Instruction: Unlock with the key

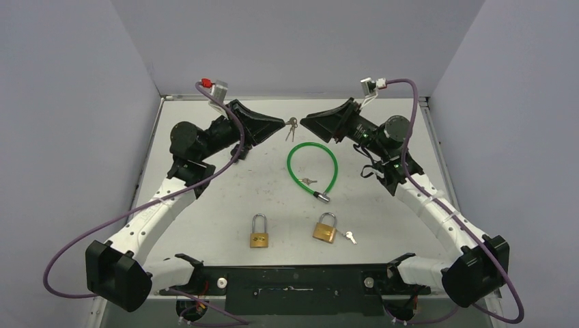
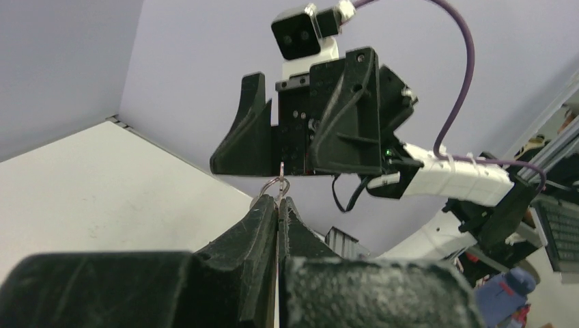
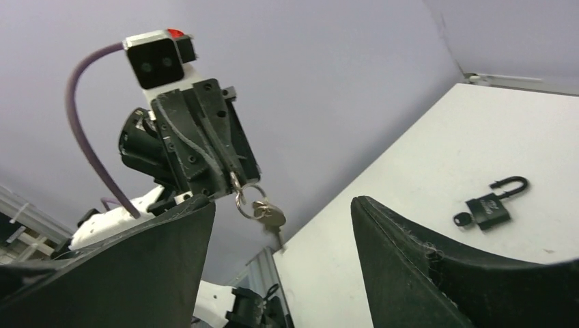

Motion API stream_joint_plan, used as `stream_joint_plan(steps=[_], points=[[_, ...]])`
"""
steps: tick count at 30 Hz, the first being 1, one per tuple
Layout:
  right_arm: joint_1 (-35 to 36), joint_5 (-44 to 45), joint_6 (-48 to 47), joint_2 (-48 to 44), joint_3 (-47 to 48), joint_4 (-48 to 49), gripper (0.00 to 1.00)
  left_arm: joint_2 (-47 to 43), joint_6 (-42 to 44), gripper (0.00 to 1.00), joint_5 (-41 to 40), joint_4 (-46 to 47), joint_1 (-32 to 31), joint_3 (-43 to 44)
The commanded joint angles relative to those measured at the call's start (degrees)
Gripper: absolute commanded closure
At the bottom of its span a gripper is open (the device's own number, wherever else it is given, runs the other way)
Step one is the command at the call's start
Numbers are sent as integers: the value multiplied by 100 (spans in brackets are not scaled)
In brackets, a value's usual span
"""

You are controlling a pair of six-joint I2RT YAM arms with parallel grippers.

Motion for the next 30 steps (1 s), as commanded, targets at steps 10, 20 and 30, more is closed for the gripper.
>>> stream_joint_plan(steps=[10,20,30], points=[[-506,-2585,-2218,44,1507,-1890,32,-95,1672,100,1788,-1596,21,841],[188,-2147,-3992,518,2394,-4621,51,-72,1757,100,2107,-1629,14,820],[296,-2287,-4283,539,2449,-4869,76,-67,2023,100,2309,-1933,14,930]])
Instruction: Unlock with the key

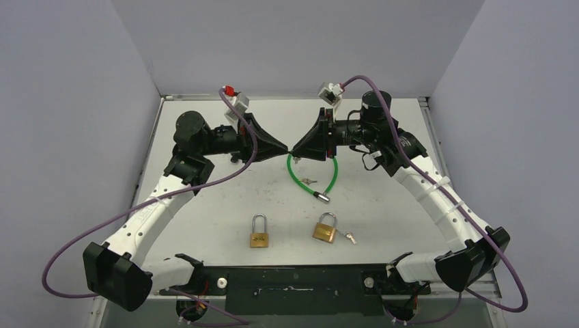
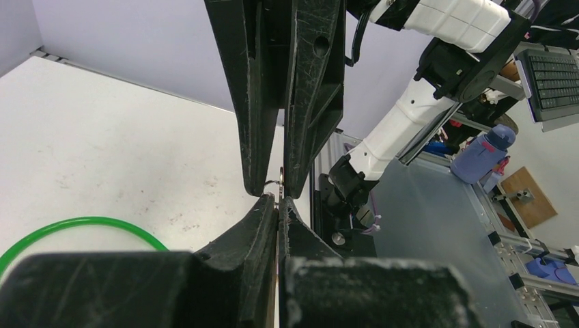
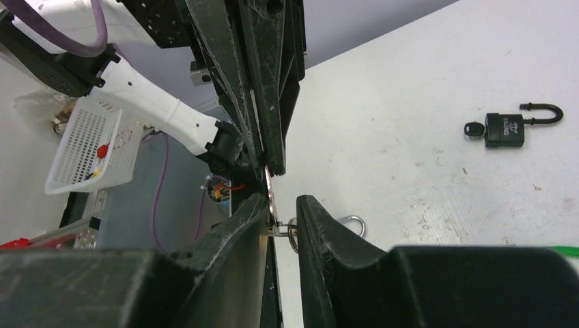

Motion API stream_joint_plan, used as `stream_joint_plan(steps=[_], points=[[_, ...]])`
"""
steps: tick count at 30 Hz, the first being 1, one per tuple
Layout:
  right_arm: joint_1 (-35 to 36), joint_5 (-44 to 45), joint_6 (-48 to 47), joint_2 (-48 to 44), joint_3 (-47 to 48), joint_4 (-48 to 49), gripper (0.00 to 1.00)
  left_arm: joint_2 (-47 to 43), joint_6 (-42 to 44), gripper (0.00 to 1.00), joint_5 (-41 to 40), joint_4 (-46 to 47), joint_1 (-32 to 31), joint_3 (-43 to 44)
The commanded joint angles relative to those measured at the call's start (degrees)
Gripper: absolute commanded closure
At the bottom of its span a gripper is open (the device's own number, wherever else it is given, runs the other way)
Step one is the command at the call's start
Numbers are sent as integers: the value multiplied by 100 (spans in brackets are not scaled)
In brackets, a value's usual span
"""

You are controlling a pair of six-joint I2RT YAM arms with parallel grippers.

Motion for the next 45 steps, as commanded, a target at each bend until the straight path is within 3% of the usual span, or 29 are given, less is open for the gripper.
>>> stream_joint_plan(steps=[1,6,10,15,16,19,23,25,30,34,38,41,45], points=[[8,11,-382,-64,201,-196,74,-52,229,100,231,-14,14,410],[17,-16,-431,-82,175,-211,83,-49,319,100,247,-107,14,440],[26,-26,-306,-120,97,3,100,-42,295,100,265,-97,14,443],[18,170,26,-261,-179,564,100,-70,241,100,53,-90,23,430],[13,220,96,-289,-266,673,100,-78,230,96,-45,-99,23,417],[-45,381,276,-364,-471,946,100,-193,386,47,-682,-381,92,342],[-248,499,584,-471,-778,1299,100,-535,833,13,-2206,-1179,260,191],[-302,572,680,-530,-950,1406,100,-684,841,3,-2896,-1464,418,68],[-317,773,840,-627,-1395,1546,100,-970,947,3,-3730,-2051,1044,-357],[-326,929,975,-700,-1774,1706,100,-1467,912,3,-5367,-2314,1231,-965],[-326,1249,1046,-724,-1953,1661,100,-1547,244,3,-6647,-3745,1272,-891],[-326,1474,1042,-717,-2065,1637,100,-1367,87,3,-6727,-4794,1280,-801],[-326,1789,1097,-672,-2232,1627,100,-1459,-541,3,-6223,-5173,1104,-1408]])
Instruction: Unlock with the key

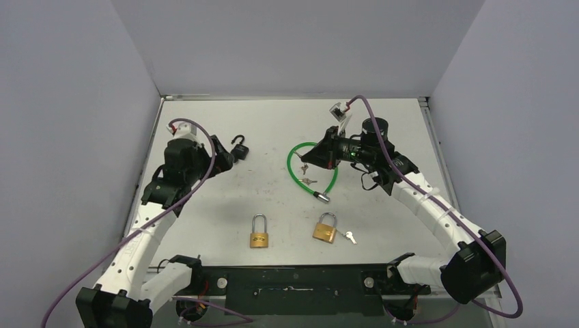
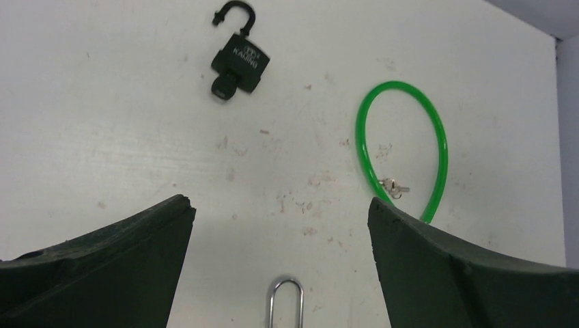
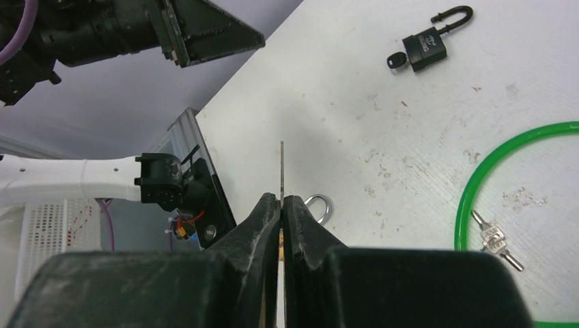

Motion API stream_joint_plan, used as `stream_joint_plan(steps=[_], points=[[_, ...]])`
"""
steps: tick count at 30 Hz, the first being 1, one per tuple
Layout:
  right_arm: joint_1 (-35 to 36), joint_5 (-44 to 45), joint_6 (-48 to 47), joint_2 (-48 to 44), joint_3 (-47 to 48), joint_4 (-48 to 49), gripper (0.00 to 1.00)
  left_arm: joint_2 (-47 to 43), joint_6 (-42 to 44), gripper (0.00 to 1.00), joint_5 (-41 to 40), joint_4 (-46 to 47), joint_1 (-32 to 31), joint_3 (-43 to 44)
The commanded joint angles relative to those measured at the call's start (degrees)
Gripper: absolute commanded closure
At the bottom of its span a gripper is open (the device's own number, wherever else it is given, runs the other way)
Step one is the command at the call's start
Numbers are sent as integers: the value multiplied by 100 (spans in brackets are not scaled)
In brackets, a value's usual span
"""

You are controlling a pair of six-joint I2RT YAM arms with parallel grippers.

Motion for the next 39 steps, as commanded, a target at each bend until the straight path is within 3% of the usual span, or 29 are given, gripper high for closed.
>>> stream_joint_plan(steps=[1,8,18,21,28,33,39], points=[[-7,540,103,-151,-164,346,100,-161,-923,3,66,-873,-285,-575],[-7,969,327,-30,-518,433,100,-236,-2425,3,-294,-858,-2222,-1589],[-61,1479,287,96,-690,257,100,1332,-2383,3,-656,-1154,-3483,-1335],[-98,1585,285,83,-764,195,100,1712,-2382,3,-736,-1129,-3688,-1290],[-147,1727,308,50,-896,82,100,2114,-2471,20,-924,-941,-3939,-1254],[-156,1787,257,56,-890,-41,100,2700,-2643,31,-1369,-1530,-4158,-927],[-187,1851,216,94,-864,-99,100,3409,-2856,35,-1654,-2141,-4604,-468]])
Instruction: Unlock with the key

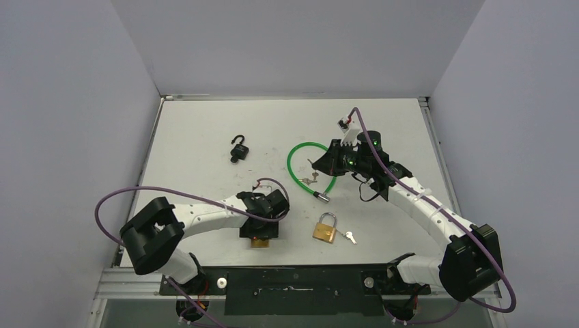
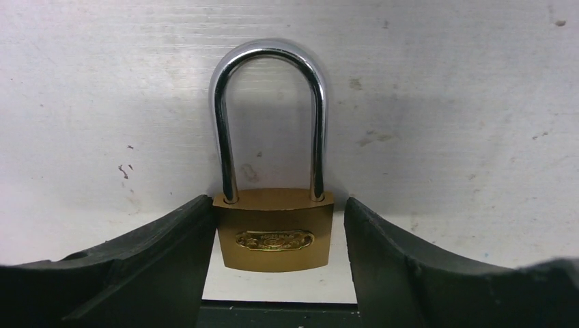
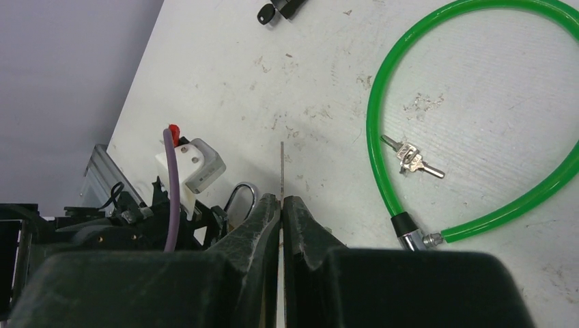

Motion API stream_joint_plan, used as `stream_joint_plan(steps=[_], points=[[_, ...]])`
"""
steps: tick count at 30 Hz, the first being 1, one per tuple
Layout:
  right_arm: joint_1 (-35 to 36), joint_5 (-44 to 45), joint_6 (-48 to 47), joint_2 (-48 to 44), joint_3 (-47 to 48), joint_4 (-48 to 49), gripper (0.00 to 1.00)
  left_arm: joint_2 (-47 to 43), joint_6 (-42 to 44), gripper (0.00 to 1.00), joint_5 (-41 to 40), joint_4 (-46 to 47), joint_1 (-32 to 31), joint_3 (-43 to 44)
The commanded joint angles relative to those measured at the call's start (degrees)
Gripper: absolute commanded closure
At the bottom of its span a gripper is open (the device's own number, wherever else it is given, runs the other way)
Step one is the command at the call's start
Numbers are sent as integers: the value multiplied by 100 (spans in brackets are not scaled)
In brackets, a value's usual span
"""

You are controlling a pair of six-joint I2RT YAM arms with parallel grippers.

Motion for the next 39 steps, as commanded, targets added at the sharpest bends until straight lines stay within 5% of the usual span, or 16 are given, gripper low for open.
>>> stream_joint_plan(steps=[1,10,25,39], points=[[-64,139,-49,3,55,109,100,511,-296,37,-350,-553,-277,265],[-87,166,-69,-57,68,85,100,342,-447,85,-595,-628,-74,471],[407,-195,300,86,-84,1052,100,-789,-836,100,831,1014,2542,948],[1322,-219,-330,969,649,897,100,-628,-1578,100,3432,2384,3683,1372]])
